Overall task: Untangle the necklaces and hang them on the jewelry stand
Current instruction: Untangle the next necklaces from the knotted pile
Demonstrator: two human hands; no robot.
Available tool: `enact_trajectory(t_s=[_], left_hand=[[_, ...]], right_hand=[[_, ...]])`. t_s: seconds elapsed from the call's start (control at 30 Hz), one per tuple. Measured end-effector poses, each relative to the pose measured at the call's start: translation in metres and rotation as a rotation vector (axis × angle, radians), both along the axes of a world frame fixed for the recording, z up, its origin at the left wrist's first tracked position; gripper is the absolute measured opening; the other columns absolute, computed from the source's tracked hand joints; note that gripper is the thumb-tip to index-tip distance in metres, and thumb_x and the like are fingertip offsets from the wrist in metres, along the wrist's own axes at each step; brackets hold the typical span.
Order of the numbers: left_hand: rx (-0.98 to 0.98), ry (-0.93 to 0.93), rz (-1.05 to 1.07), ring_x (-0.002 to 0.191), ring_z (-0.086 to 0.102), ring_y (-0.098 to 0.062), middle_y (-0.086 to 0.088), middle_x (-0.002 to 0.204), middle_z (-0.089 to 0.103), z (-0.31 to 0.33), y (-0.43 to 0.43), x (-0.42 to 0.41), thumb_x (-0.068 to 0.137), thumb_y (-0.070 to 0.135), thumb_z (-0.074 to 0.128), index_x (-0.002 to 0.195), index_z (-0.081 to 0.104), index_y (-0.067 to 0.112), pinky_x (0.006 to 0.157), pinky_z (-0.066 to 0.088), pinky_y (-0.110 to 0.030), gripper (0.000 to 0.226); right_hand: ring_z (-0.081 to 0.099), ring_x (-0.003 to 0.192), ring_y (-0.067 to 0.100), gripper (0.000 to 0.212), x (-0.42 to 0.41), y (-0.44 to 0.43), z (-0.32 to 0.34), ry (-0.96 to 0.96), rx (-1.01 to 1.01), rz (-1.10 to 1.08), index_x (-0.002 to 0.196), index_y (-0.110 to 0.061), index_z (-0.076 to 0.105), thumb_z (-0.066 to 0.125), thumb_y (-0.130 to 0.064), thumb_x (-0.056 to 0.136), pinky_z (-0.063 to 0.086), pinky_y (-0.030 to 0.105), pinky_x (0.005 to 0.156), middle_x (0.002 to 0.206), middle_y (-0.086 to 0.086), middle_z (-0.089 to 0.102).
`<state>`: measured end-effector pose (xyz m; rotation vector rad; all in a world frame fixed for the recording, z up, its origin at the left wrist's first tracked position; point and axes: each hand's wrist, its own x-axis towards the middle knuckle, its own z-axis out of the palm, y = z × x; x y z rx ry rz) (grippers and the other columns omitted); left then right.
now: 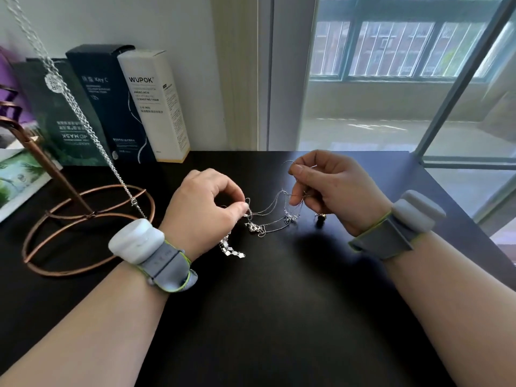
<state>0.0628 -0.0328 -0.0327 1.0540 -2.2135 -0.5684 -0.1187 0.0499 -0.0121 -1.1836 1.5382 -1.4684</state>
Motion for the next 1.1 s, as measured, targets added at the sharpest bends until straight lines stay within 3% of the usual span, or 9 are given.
enact_trajectory(t_s=[0.13,0.27,0.37,0.47,0.57,0.67,0.73,0.87,1.1], left_hand=[[-0.062,0.005,0.003,0.094,0.051,-0.012,0.01,0.09,0.064,0.006,0.007,-0.009,0.071,0.035,0.076,0.066,0.062,0.024,0.083,0.039,-0.028,0.018],[-0.155,-0.093,0.009,0.091,0.052,-0.015,0.008,0.087,0.058,0.016,0.008,-0.015,0.068,0.031,0.077,0.063,0.056,0.022,0.079,0.042,-0.032,0.023],[-0.153,-0.296,0.016,0.09,0.052,-0.018,0.009,0.081,0.051,0.021,0.007,-0.016,0.073,0.038,0.072,0.079,0.054,0.023,0.075,0.039,-0.031,0.024],[-0.11,-0.473,0.047,0.093,0.056,-0.021,0.006,0.095,0.06,0.023,0.006,-0.02,0.074,0.044,0.068,0.096,0.045,0.026,0.083,0.045,-0.035,0.037],[0.124,-0.209,-0.088,0.074,0.058,-0.015,0.009,0.097,0.066,0.022,0.009,-0.032,0.084,0.023,0.062,0.11,0.049,0.023,0.077,0.048,-0.03,0.029],[0.605,0.185,-0.265,0.052,0.056,-0.017,-0.001,0.095,0.067,0.018,0.017,-0.043,0.087,-0.003,0.054,0.119,0.049,0.009,0.049,0.045,-0.021,0.034],[0.731,0.279,-0.316,0.047,0.055,-0.015,-0.005,0.085,0.066,0.014,0.02,-0.045,0.088,-0.002,0.056,0.115,0.052,0.005,0.039,0.039,-0.017,0.028],[0.773,0.353,-0.298,0.043,0.047,-0.01,-0.004,0.06,0.058,0.009,0.018,-0.045,0.087,0.016,0.061,0.091,0.065,0.006,0.038,0.036,-0.017,0.012],[0.729,0.398,-0.261,0.037,0.03,-0.008,0.001,0.049,0.044,0.009,0.011,-0.04,0.093,0.023,0.054,0.081,0.068,0.005,0.035,0.024,-0.015,0.026]], right_hand=[[0.037,0.036,0.016,0.01,-0.001,0.002,0.002,0.009,0.004,0.011,0.084,-0.008,0.058,0.055,-0.011,0.092,0.03,0.017,0.036,0.054,0.007,0.064],[0.038,0.036,0.015,0.01,-0.002,0.002,0.002,0.007,0.011,0.021,0.083,-0.01,0.057,0.054,-0.012,0.093,0.031,0.018,0.036,0.054,0.005,0.064],[0.039,0.035,0.015,0.012,-0.003,0.001,0.001,-0.011,0.014,0.033,0.08,-0.011,0.056,0.054,-0.012,0.093,0.029,0.017,0.035,0.054,0.006,0.064],[0.039,0.035,0.015,0.014,-0.004,0.0,-0.001,-0.013,0.03,0.037,0.079,-0.013,0.055,0.055,-0.013,0.093,0.029,0.016,0.035,0.054,0.005,0.065],[0.041,0.036,0.016,0.013,-0.006,-0.002,-0.003,-0.007,0.041,0.038,0.08,-0.014,0.056,0.055,-0.014,0.093,0.028,0.016,0.035,0.055,0.006,0.065],[0.042,0.036,0.017,0.014,-0.007,-0.003,-0.004,-0.016,0.04,0.047,0.08,-0.014,0.056,0.054,-0.013,0.093,0.025,0.015,0.033,0.058,0.01,0.064],[0.044,0.036,0.016,0.012,-0.008,-0.003,-0.006,-0.033,0.04,0.052,0.081,-0.012,0.056,0.053,-0.012,0.093,0.024,0.015,0.032,0.061,0.013,0.063],[0.047,0.036,0.014,0.01,-0.01,-0.002,-0.006,-0.035,0.041,0.048,0.082,-0.01,0.058,0.056,-0.011,0.092,0.025,0.015,0.031,0.068,0.013,0.06],[0.047,0.039,0.017,0.01,-0.017,-0.002,-0.006,0.045,0.113,0.038,0.082,-0.015,0.062,0.059,-0.017,0.091,0.027,0.016,0.033,0.054,0.002,0.057]])
